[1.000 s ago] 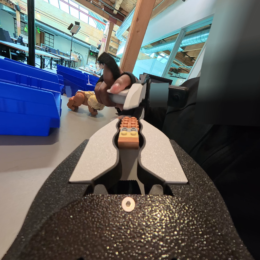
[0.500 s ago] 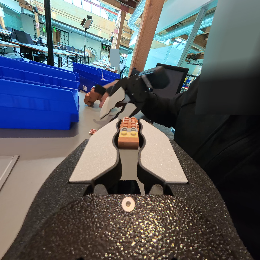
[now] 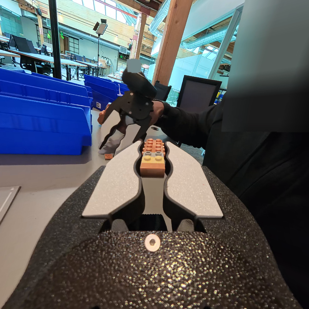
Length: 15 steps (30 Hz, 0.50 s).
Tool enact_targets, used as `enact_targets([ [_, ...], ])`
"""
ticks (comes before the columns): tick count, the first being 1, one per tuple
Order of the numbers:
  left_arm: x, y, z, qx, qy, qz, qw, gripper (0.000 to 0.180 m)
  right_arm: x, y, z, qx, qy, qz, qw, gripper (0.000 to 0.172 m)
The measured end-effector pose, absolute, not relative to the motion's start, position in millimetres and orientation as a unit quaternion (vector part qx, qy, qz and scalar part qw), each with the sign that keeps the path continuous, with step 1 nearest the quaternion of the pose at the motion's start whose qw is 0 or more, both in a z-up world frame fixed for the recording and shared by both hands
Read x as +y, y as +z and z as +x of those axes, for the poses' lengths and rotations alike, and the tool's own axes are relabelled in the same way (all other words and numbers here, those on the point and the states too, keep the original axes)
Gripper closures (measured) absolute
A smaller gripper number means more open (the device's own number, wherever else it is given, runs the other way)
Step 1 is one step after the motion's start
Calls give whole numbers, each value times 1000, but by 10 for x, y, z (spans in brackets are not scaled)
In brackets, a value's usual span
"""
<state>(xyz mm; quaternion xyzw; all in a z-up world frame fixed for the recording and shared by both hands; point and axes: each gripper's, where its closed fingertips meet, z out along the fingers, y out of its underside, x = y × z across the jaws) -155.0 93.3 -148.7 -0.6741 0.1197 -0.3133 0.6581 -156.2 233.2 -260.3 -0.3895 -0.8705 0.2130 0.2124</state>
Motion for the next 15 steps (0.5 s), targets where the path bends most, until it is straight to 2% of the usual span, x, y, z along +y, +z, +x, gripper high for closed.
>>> enact_targets([
  [2,931,-1485,-1548,121,-313,-674,658,160,2287,-2620,-1566,-872,222,-392,190,153],
  [6,928,-1477,-1559,117,-316,-671,660,160,2217,-2612,-1625,-878,217,-376,202,154],
  [9,968,-1529,-1604,100,-305,-689,650,160,2046,-2440,-1736,-873,245,-324,269,154],
  [15,989,-1548,-1662,84,-298,-696,648,160,1442,-1695,-1906,-796,344,-168,469,154],
])
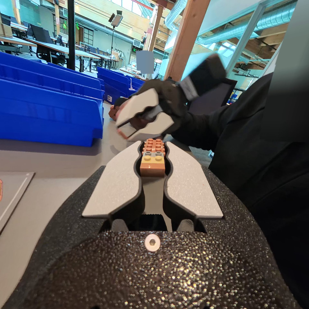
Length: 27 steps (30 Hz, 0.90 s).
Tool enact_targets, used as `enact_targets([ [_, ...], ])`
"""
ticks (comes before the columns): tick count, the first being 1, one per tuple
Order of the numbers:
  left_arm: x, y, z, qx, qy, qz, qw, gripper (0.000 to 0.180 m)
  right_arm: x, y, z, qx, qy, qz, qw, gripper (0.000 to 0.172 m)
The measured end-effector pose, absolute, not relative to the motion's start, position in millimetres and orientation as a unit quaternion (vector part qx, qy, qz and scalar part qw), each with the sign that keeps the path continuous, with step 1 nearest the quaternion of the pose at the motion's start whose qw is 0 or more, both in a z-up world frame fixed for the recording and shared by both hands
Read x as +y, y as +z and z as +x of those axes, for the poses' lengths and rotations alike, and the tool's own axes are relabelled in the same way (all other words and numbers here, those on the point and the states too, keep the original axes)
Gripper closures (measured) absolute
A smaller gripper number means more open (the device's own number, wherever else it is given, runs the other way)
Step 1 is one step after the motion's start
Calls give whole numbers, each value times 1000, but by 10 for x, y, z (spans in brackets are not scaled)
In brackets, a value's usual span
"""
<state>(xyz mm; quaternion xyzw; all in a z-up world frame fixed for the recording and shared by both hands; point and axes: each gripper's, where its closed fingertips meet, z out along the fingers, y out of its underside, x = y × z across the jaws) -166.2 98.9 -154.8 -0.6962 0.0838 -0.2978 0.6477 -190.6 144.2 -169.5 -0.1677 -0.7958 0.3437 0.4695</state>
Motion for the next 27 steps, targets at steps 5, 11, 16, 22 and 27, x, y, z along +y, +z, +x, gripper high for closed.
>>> enact_targets([
  [5,993,-1526,-1707,60,-314,-689,651,159,1250,-1410,-1942,-733,248,-50,632,154],
  [11,995,-1472,-1749,24,-348,-669,656,159,1136,-1302,-1902,-653,137,54,743,155],
  [16,974,-1376,-1705,6,-398,-636,661,159,1081,-1144,-1841,-571,77,103,811,155],
  [22,932,-1245,-1673,-4,-439,-600,669,160,998,-1083,-1784,-512,37,138,847,155],
  [27,918,-1205,-1663,-10,-452,-588,671,160,979,-1032,-1765,-480,4,163,862,155],
])
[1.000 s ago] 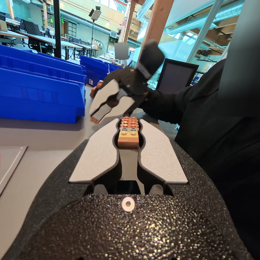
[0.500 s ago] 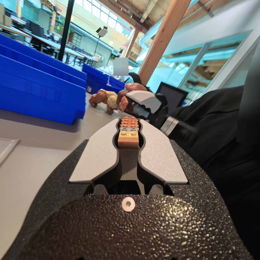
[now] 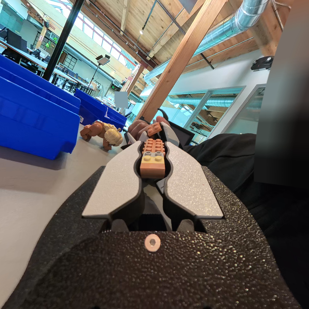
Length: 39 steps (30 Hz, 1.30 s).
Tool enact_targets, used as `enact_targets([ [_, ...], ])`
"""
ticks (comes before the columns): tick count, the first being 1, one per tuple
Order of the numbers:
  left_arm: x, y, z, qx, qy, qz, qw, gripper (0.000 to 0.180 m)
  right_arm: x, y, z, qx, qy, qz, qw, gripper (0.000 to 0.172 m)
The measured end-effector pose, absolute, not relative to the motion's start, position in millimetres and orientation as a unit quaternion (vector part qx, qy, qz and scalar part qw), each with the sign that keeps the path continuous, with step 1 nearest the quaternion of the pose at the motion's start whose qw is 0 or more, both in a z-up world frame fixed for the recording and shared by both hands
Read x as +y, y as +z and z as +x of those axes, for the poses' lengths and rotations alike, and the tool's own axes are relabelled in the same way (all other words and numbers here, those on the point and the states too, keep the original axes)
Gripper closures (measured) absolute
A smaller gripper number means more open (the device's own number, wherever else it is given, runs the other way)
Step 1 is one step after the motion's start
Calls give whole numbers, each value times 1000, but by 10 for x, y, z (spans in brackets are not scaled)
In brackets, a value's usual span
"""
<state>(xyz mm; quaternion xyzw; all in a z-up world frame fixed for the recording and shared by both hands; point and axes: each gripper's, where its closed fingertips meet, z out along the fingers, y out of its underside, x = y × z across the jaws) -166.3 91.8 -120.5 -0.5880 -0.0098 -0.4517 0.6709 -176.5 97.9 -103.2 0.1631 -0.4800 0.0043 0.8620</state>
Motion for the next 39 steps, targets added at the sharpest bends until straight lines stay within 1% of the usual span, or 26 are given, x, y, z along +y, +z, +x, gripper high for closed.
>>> enact_targets([
  [13,833,-1018,-1667,0,-464,-555,690,160,841,-887,-1733,-402,-59,300,863,155],
  [24,727,-913,-1680,50,-428,-536,726,159,700,-784,-1725,-350,-88,419,833,154],
  [30,723,-921,-1707,56,-408,-539,735,159,665,-771,-1714,-336,-105,454,818,144],
  [35,740,-944,-1711,56,-401,-546,733,160,688,-802,-1733,-354,-104,454,811,147],
  [39,784,-1023,-1772,59,-352,-573,738,160,905,-1008,-1875,-446,-106,414,786,146],
])
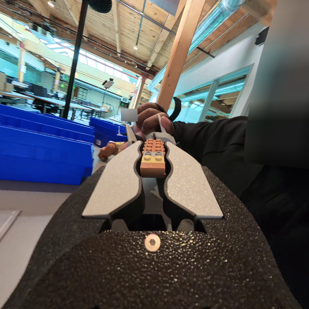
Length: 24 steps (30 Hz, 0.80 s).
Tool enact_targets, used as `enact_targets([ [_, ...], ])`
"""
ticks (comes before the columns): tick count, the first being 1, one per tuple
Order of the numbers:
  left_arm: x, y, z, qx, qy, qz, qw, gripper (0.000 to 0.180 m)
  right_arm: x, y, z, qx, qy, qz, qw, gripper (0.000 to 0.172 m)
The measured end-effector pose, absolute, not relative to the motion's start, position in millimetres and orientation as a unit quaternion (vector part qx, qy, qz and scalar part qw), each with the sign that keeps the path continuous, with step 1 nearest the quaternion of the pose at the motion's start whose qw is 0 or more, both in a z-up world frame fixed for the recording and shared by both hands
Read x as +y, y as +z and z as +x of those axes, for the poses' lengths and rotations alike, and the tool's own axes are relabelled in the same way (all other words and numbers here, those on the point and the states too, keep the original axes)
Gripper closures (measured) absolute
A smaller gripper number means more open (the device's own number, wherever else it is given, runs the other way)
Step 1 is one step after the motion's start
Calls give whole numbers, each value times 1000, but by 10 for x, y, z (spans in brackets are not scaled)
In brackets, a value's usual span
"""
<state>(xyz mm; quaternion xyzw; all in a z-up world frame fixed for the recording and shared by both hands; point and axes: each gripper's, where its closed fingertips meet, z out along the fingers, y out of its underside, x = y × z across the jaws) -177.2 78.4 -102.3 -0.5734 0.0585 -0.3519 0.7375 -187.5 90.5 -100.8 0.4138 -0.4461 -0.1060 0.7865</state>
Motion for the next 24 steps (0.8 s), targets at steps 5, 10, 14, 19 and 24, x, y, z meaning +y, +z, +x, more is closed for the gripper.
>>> enact_targets([
  [5,792,-1165,-1938,56,-274,-604,746,160,1326,-1718,-1907,-702,-60,254,662,148],
  [10,778,-1237,-2107,48,-238,-616,749,159,1203,-2175,-1780,-854,116,8,508,152],
  [14,729,-1236,-2281,34,-222,-621,751,160,975,-2290,-1895,-884,215,-88,405,154],
  [19,613,-1319,-2371,45,-186,-641,743,160,512,-2435,-1996,-911,301,-142,245,144],
  [24,530,-1382,-2377,53,-186,-653,733,159,337,-2582,-2160,-922,304,-165,176,141],
])
